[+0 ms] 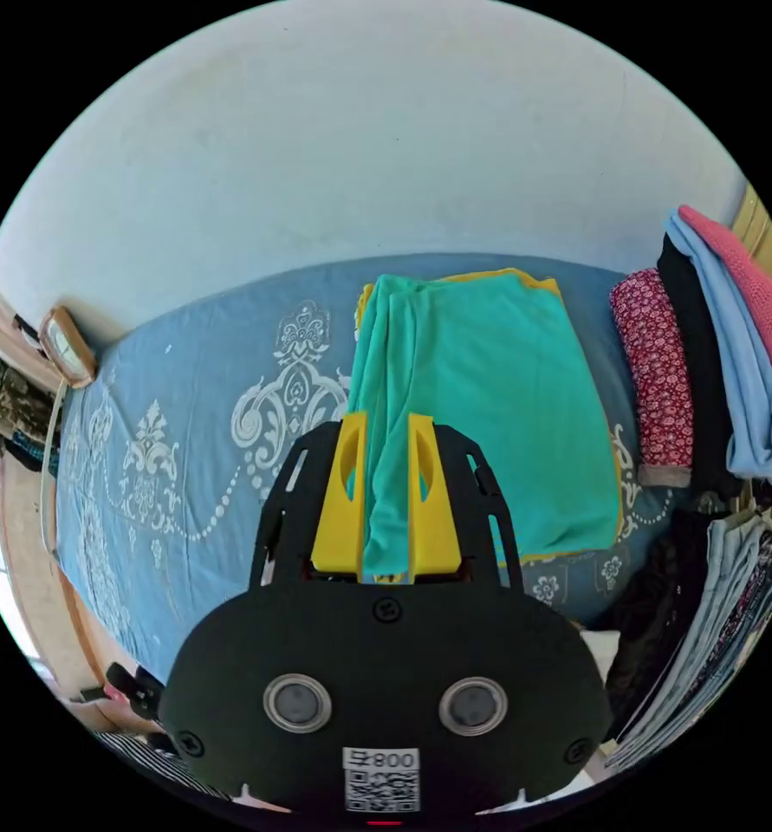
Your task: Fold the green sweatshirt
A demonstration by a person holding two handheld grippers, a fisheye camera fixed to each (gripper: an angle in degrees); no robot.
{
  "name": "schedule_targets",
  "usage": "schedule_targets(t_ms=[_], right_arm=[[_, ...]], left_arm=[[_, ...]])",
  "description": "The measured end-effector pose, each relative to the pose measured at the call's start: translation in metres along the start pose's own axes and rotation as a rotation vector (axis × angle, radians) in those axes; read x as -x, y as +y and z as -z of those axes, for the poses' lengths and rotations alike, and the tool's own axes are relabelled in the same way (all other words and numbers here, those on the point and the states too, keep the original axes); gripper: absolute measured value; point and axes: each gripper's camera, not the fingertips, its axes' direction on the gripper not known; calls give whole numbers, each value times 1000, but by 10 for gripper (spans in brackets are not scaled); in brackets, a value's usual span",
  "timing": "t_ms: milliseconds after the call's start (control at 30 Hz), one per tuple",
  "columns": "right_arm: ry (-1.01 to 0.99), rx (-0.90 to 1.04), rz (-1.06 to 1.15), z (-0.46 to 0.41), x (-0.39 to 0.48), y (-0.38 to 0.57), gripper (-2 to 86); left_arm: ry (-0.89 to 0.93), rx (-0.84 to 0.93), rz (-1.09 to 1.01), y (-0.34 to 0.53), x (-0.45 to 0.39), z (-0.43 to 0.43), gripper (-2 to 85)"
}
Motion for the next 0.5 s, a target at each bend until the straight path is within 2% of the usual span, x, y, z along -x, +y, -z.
schedule_targets(t_ms=[233, 367, 500], right_arm=[[125, 30, -11, -69, 48, -26, 77], [158, 18, -35, -97, 74, -11, 39], [88, -41, -83, -86, 93, 15, 16]], left_arm=[[52, 27, 29, 0, -44, 6, 31], [66, 25, 37, -7, -80, 6, 29], [62, 7, 32, -14, -120, 11, 28]])
